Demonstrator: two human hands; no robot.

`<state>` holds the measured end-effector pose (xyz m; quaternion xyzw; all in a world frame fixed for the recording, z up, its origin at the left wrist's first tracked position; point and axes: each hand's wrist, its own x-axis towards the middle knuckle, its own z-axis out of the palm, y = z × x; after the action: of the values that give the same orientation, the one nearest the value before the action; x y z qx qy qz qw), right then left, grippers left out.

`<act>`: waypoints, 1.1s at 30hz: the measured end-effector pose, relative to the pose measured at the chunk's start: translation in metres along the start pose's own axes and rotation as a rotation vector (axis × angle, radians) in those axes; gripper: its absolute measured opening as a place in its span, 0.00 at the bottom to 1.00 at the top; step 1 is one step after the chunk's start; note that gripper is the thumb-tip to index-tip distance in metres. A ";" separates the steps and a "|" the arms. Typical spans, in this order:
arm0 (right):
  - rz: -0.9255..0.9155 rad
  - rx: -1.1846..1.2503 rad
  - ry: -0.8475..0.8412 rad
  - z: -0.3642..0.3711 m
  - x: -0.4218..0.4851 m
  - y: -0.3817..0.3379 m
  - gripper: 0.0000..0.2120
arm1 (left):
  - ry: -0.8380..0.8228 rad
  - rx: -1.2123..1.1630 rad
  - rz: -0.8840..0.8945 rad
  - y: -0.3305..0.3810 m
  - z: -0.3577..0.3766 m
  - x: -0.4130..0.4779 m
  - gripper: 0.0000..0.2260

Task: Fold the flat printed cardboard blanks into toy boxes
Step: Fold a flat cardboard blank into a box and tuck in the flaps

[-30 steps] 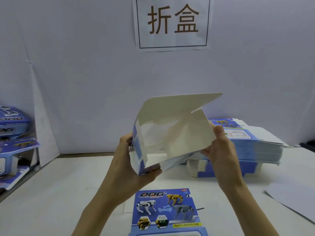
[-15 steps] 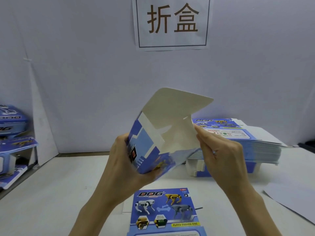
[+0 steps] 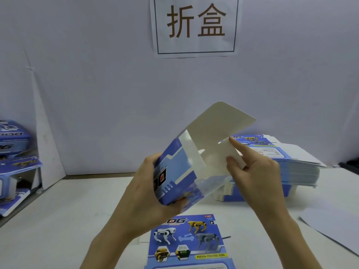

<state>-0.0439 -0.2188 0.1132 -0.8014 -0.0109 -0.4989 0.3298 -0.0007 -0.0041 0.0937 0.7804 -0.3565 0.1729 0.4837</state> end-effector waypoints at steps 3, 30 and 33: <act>-0.075 -0.029 0.061 0.000 -0.001 -0.002 0.18 | 0.011 0.016 -0.018 0.001 0.001 0.000 0.36; 0.013 -0.098 0.177 -0.003 0.001 -0.002 0.05 | 0.028 0.184 0.182 0.014 0.006 -0.003 0.33; -0.141 -0.233 0.190 0.003 -0.005 -0.003 0.06 | 0.024 0.238 0.205 0.013 0.009 -0.002 0.32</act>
<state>-0.0446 -0.2132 0.1098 -0.7807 0.0220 -0.5922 0.1981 -0.0122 -0.0146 0.0960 0.7897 -0.4054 0.2716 0.3718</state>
